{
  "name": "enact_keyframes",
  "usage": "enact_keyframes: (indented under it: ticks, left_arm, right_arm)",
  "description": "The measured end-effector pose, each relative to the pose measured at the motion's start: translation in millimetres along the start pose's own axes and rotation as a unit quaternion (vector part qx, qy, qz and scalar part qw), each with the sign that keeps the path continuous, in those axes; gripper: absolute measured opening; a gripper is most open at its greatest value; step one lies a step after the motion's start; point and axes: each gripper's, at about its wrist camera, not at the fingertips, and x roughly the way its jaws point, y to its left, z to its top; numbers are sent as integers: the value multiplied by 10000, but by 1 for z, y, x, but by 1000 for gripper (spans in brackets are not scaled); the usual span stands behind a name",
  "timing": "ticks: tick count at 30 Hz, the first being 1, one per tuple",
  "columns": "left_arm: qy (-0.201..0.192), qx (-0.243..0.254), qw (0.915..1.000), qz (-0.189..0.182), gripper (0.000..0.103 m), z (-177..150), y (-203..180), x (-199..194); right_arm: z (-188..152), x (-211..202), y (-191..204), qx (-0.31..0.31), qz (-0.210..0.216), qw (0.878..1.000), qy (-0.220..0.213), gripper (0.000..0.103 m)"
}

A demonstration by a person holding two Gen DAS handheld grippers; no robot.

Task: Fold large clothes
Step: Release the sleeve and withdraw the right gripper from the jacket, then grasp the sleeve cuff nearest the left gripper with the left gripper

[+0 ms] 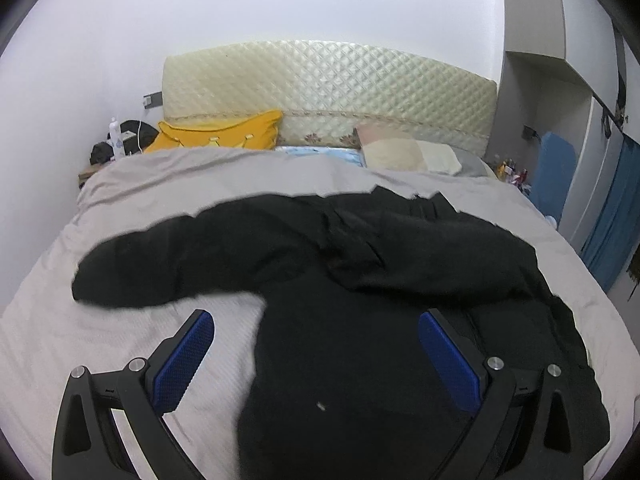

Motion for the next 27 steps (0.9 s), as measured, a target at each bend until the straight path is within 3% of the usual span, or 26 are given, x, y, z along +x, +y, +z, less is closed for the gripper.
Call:
enact_keyframes:
  ticks: [4, 7, 12, 18, 22, 27]
  left_arm:
    - [-68, -116, 9998, 165, 103, 36, 37, -5]
    - [-178, -102, 9981, 576, 103, 59, 69, -5]
    - [-37, -528, 9954, 796, 103, 72, 134, 17]
    - [473, -1185, 9900, 596, 103, 50, 209, 61]
    - [796, -1635, 9821, 492, 103, 24, 252, 94]
    - [1212, -2429, 9624, 116, 101, -11, 305, 136]
  right_arm:
    - [0, 4, 1, 4, -46, 10000, -34, 80]
    - [-2, 7, 2, 1, -21, 10000, 11, 81]
    - [-6, 20, 2, -55, -127, 9999, 61, 81]
    - [-4, 40, 0, 100, -255, 9994, 204, 82]
    - [-8, 54, -4, 153, -470, 9979, 415, 82]
    - [-9, 75, -11, 554, -545, 9932, 871, 83]
